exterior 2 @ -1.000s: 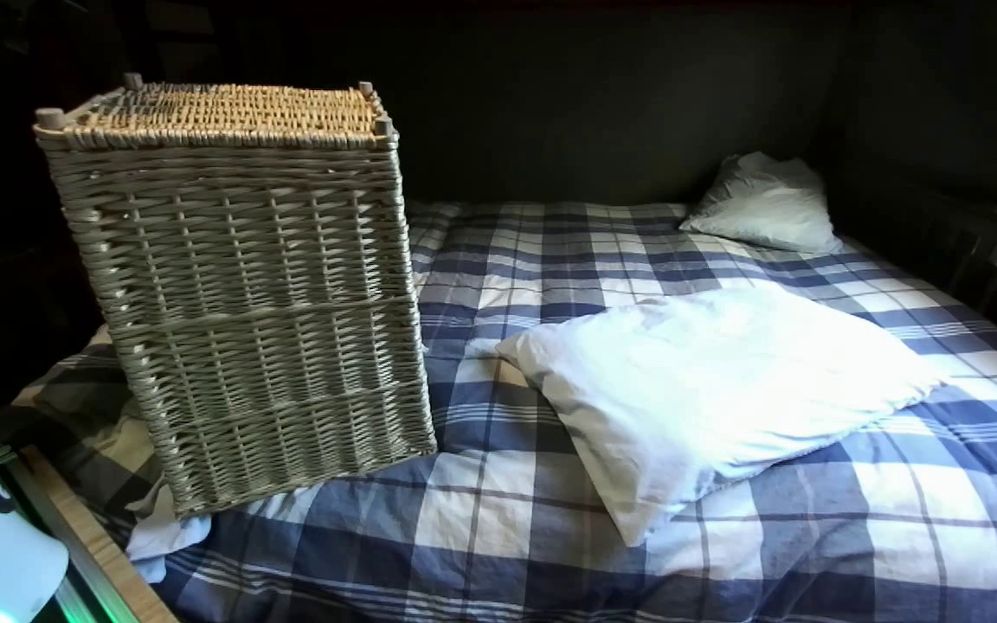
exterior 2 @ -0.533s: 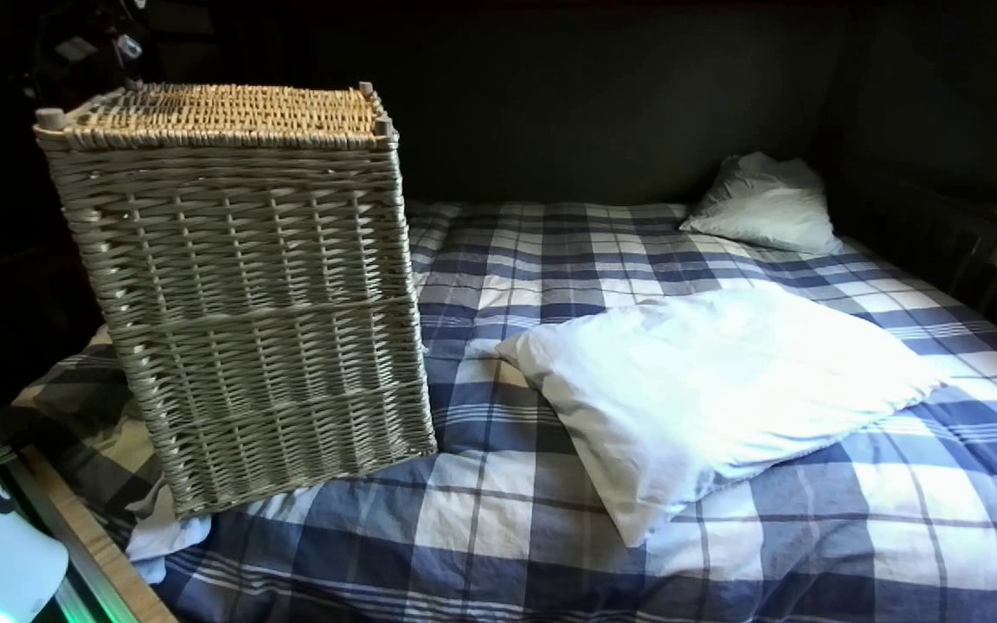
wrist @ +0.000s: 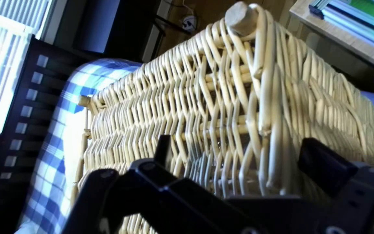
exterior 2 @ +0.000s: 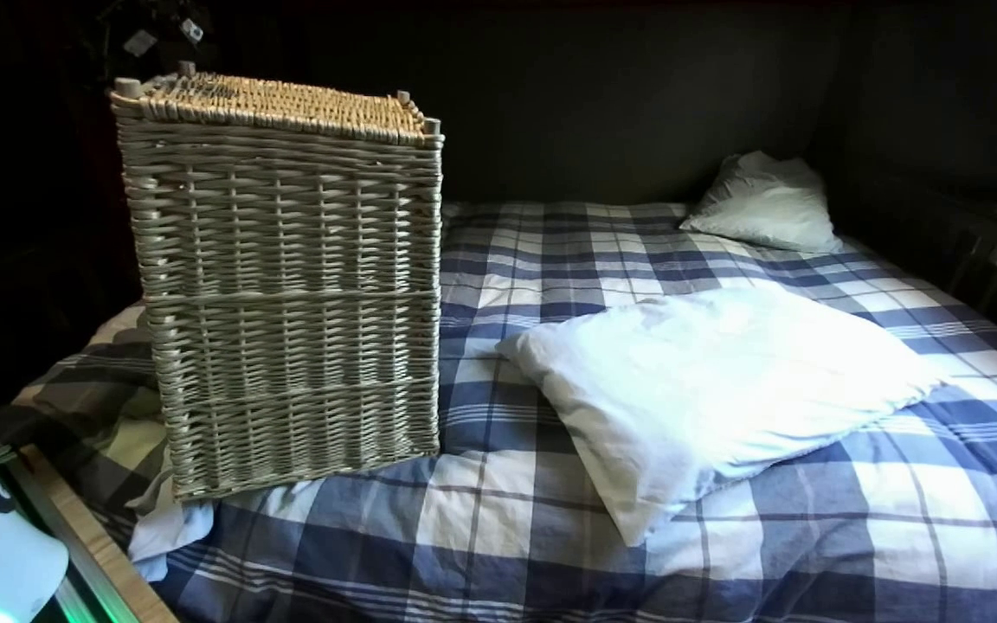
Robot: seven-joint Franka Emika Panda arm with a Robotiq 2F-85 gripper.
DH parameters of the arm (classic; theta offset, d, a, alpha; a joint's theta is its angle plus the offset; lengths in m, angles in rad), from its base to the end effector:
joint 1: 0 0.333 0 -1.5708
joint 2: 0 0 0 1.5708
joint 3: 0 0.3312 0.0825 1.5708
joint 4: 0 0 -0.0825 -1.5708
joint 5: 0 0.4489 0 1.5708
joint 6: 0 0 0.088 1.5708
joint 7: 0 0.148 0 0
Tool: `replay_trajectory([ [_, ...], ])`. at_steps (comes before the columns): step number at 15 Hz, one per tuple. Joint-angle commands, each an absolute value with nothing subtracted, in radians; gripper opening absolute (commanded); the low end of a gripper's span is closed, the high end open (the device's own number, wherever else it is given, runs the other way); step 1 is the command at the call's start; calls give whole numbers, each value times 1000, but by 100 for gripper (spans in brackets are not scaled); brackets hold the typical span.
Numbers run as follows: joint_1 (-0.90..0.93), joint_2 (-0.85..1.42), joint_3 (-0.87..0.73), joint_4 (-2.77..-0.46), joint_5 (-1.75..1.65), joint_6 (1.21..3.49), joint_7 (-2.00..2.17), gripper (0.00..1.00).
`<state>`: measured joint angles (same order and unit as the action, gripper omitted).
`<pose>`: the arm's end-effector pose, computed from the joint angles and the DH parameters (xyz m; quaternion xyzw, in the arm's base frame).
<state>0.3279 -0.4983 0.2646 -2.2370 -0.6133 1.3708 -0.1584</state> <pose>0.3815 0.1584 0.5334 0.8615 0.3093 -0.1050 0.3888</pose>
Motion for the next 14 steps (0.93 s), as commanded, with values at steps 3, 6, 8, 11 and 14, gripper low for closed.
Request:
replay_trajectory([
  [3,313,-565,207,-2250,-698,1501,-160,100],
  [6,275,-571,163,-2240,-714,1562,-137,100],
  [8,240,-566,133,-2231,-733,1617,-107,100],
  [11,177,-536,89,-2198,-749,1690,-74,100],
  [14,156,-547,92,-2200,-728,1709,-87,100],
])
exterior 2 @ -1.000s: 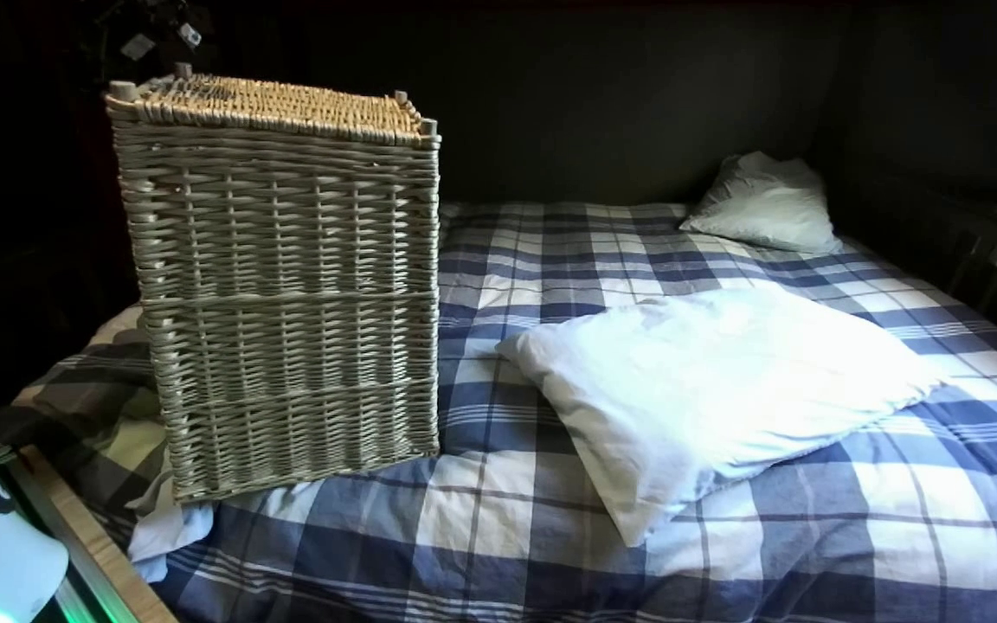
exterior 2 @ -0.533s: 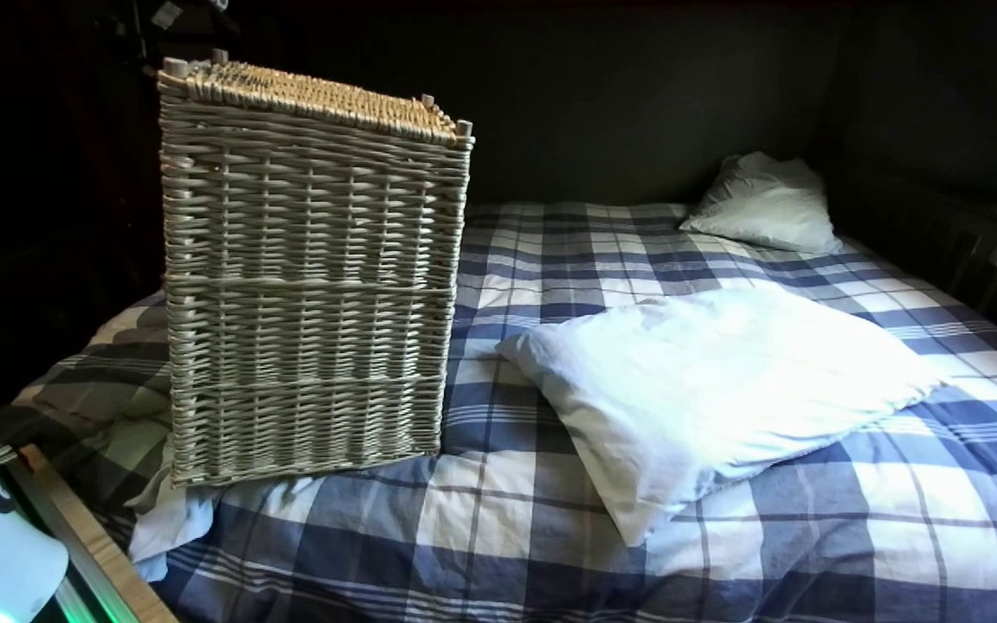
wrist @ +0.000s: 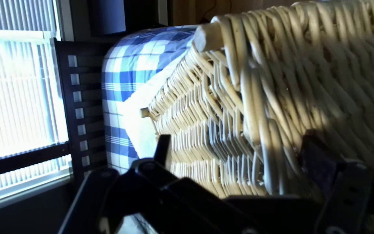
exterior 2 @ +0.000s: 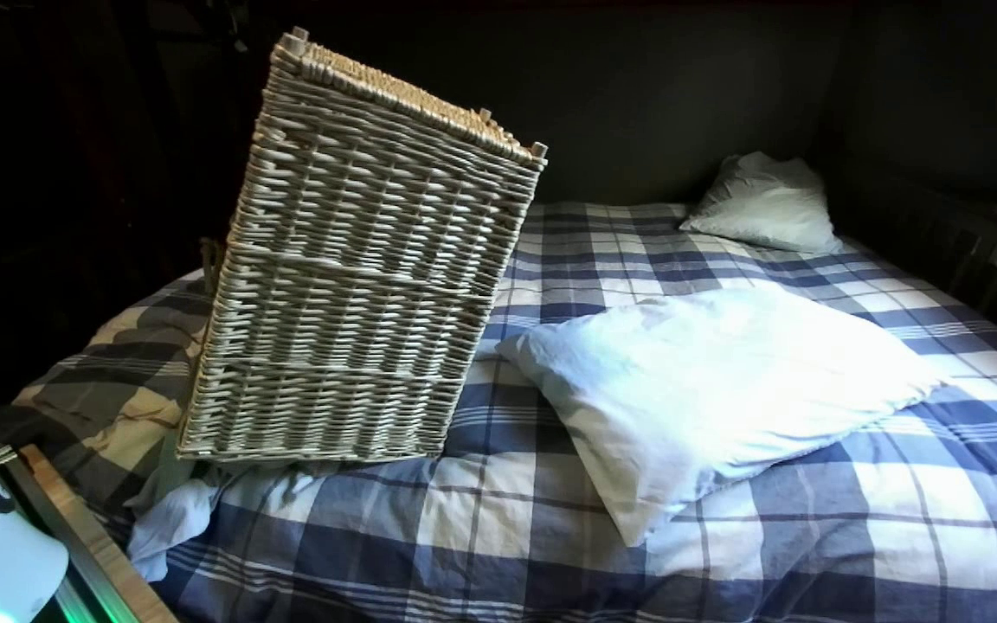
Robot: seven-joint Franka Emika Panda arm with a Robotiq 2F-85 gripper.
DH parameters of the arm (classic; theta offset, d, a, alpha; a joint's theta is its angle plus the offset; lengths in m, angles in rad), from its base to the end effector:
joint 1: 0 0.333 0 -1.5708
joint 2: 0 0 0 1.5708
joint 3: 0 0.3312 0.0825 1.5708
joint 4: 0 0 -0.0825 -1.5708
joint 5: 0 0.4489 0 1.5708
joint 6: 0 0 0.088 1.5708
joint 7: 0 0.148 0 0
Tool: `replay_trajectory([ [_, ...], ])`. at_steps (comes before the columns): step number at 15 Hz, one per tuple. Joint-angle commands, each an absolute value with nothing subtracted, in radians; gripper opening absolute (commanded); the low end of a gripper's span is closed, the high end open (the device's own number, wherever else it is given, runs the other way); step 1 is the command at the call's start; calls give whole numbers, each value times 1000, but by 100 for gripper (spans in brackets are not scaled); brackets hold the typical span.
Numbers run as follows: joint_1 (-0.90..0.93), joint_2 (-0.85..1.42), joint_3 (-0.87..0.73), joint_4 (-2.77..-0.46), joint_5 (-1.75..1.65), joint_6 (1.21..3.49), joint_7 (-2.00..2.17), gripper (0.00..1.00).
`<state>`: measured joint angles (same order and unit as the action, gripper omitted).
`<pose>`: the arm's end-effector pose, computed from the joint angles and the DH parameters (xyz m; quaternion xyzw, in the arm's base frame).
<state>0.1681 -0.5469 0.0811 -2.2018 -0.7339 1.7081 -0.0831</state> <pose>0.4574 0.0294 0.5976 0.9071 0.1875 0.0522 0.3732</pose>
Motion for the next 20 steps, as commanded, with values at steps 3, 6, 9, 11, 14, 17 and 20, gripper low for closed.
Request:
replay_trajectory([
  [3,142,-540,88,-2195,-729,1720,-90,100],
  [6,146,-542,99,-2197,-728,1719,-90,100],
  [9,146,-542,99,-2197,-728,1719,-90,100],
  [11,125,-534,85,-2197,-785,1787,-56,100],
  [14,89,-503,50,-2179,-854,1928,-18,100],
  [17,41,-436,2,-2151,-902,2107,0,100],
  [20,-7,-351,-35,-2114,-902,2235,16,100],
])
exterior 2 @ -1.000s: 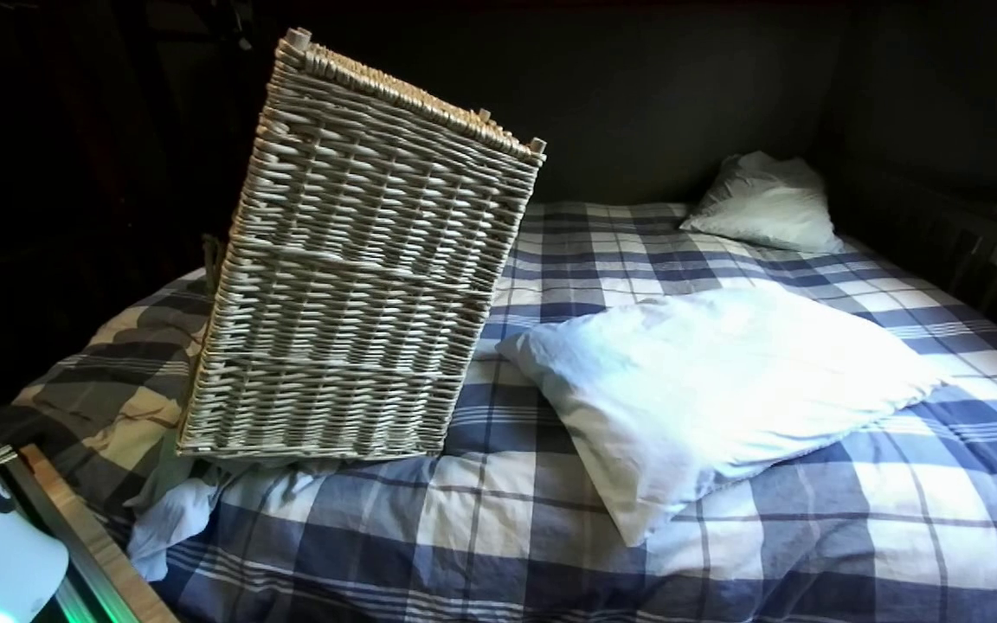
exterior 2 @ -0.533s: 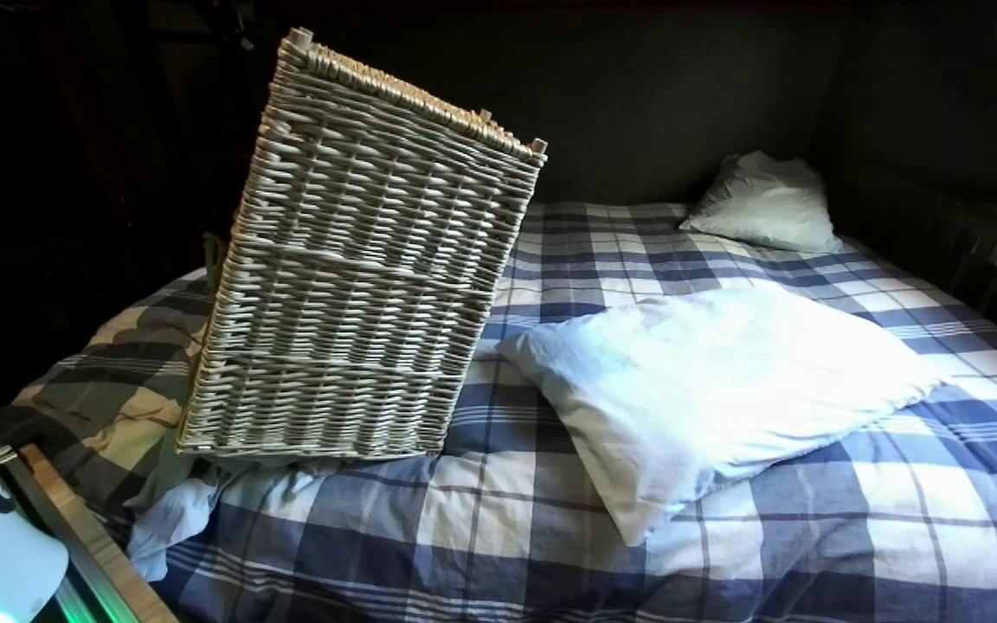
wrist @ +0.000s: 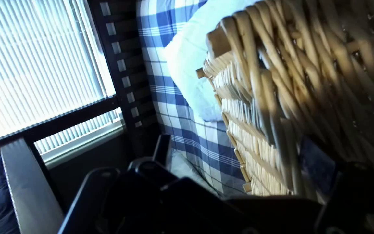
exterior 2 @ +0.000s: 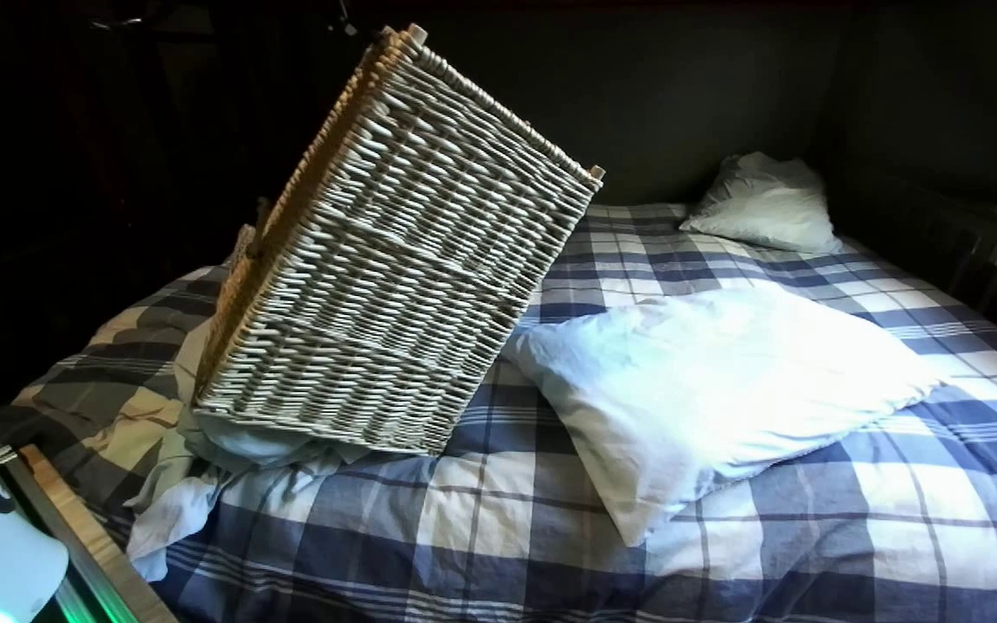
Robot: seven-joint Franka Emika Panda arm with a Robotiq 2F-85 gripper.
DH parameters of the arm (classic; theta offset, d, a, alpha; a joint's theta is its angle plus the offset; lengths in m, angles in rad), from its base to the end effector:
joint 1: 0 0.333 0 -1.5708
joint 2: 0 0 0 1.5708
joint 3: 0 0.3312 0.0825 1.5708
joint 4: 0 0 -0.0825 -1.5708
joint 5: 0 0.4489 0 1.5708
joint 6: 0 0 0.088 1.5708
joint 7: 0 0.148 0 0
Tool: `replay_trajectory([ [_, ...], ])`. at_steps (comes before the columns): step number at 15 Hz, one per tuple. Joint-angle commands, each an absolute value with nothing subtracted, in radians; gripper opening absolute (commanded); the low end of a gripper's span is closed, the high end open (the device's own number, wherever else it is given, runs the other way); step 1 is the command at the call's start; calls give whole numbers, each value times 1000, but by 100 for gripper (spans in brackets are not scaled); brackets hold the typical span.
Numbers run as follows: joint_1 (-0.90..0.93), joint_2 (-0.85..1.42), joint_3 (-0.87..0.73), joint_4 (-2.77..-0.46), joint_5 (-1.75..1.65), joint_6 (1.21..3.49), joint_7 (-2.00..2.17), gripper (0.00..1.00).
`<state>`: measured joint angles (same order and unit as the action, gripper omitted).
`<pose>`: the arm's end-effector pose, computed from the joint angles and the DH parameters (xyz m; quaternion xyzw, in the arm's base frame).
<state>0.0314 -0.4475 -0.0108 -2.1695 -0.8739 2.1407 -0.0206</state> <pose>0.5332 -0.0489 0.6088 0.8838 0.1676 0.1888 0.3938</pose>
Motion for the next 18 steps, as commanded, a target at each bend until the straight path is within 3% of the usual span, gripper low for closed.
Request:
replay_trajectory([
  [1,-27,-318,-48,-2096,-910,2285,26,100],
  [6,-123,-152,-90,-1991,-966,2508,153,100],
  [11,-145,-74,-100,-1907,-969,2560,250,100],
  [13,-90,-154,-78,-1980,-725,2428,27,100],
  [18,3,-303,14,-2037,-516,2082,-163,100],
])
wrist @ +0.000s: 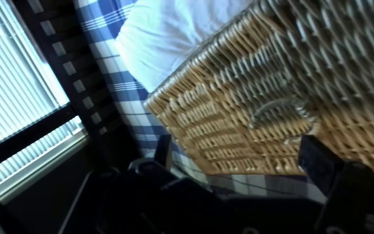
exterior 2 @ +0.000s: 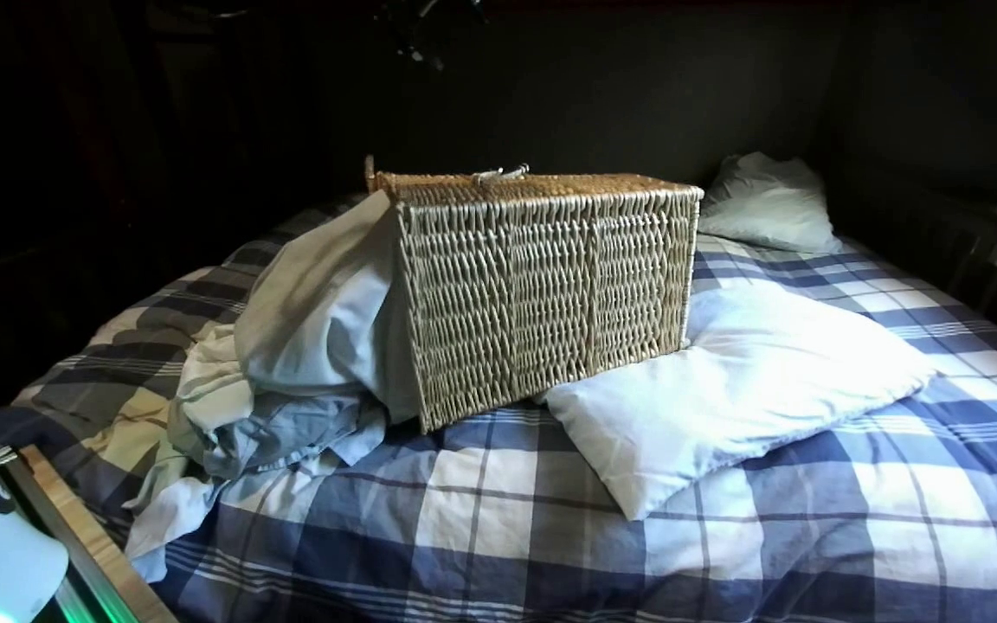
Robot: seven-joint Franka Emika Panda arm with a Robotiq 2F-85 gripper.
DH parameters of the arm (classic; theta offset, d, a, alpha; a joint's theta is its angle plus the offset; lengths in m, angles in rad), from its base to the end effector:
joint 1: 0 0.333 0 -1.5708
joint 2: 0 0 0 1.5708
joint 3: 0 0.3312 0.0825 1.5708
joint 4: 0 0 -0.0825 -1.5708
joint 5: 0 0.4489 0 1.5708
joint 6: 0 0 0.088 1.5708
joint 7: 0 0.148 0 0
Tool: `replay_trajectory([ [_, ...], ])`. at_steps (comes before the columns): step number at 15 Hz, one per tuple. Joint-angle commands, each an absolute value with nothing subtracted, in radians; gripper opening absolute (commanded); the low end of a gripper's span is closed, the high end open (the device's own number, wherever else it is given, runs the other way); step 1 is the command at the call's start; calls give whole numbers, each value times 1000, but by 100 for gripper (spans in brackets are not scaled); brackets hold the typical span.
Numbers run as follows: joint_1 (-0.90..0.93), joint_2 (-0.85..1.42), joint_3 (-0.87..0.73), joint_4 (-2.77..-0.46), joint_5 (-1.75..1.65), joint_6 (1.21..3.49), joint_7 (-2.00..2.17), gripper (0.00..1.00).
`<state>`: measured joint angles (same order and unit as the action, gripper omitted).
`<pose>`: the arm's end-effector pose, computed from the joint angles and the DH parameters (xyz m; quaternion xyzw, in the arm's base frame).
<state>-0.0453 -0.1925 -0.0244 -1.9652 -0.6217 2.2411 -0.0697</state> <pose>0.6175 -0.0798 0.5834 0.9267 0.1289 0.2016 0.2898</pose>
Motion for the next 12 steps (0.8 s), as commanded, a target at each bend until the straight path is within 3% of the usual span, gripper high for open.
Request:
replay_trajectory([
  [1,21,-324,30,-2048,-482,2019,-183,100],
  [6,55,-319,91,-2088,-465,1724,-160,100],
  [12,22,-246,60,-2212,-399,1847,133,100],
])
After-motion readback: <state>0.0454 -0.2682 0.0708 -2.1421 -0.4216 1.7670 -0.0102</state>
